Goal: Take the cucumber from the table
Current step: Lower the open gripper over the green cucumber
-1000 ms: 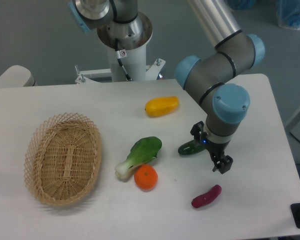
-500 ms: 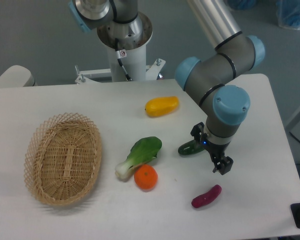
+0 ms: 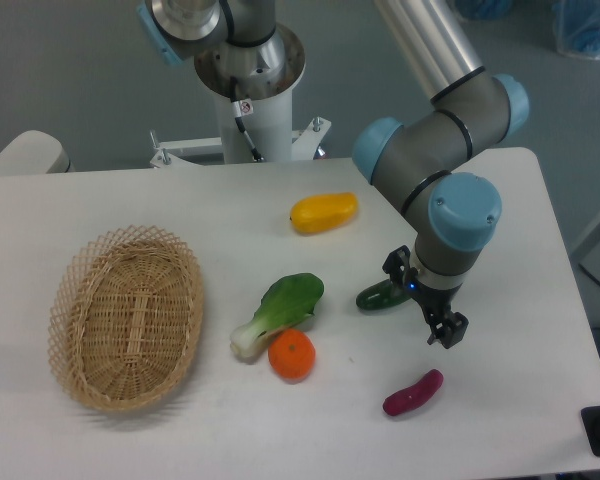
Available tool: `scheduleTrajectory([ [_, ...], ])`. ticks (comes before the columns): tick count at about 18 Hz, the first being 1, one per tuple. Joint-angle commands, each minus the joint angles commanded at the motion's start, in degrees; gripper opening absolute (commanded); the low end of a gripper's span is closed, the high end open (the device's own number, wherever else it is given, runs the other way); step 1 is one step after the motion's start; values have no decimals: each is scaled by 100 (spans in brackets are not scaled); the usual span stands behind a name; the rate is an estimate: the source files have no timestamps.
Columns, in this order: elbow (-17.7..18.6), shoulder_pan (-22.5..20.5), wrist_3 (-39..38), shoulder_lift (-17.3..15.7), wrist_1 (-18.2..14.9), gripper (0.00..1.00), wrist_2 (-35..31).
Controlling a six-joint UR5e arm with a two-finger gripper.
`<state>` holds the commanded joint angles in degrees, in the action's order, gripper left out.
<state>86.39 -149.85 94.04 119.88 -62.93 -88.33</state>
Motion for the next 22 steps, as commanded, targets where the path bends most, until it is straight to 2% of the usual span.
scheduleTrajectory([
  [3,185,-70,210,-26,87,100,9],
  [6,561,-307,850,-44,342,100,0],
  [8,703,-422,1002,-44,526,100,0],
  [18,1151,-431,967,-105,615,100,-18],
  [22,1362,-413,914,-114,931,100,-18],
])
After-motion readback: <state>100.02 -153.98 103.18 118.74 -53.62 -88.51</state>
